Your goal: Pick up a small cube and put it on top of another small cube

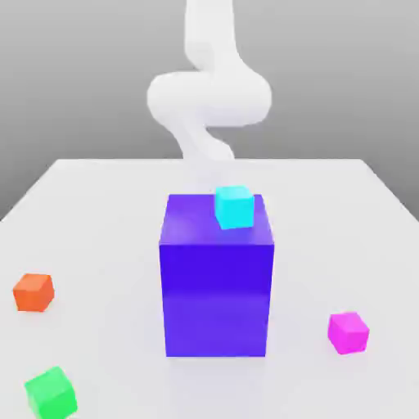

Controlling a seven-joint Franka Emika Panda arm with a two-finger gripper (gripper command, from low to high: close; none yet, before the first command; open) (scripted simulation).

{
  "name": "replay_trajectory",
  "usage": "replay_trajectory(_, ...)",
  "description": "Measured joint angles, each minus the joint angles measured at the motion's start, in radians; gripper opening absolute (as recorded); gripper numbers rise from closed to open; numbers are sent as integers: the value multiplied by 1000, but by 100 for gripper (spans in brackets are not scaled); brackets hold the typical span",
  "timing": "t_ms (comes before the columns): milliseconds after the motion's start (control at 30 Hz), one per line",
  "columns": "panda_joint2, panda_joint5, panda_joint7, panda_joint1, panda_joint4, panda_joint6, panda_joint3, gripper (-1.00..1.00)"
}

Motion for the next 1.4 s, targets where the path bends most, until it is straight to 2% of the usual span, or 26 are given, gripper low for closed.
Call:
replay_trajectory(333,366,-66,193,13,-139,192,202,0)
replay_trajectory(600,659,-148,366,77,-247,341,318,0)
replay_trajectory(800,871,-193,475,163,-314,458,333,0)
replay_trajectory(967,1035,-336,590,282,-283,577,190,0)
replay_trajectory(1000,1065,-360,609,310,-276,600,155,-100)
replay_trajectory(1233,1072,-367,615,317,-274,607,148,-100)
replay_trajectory(1400,931,-224,506,225,-309,504,271,-100)
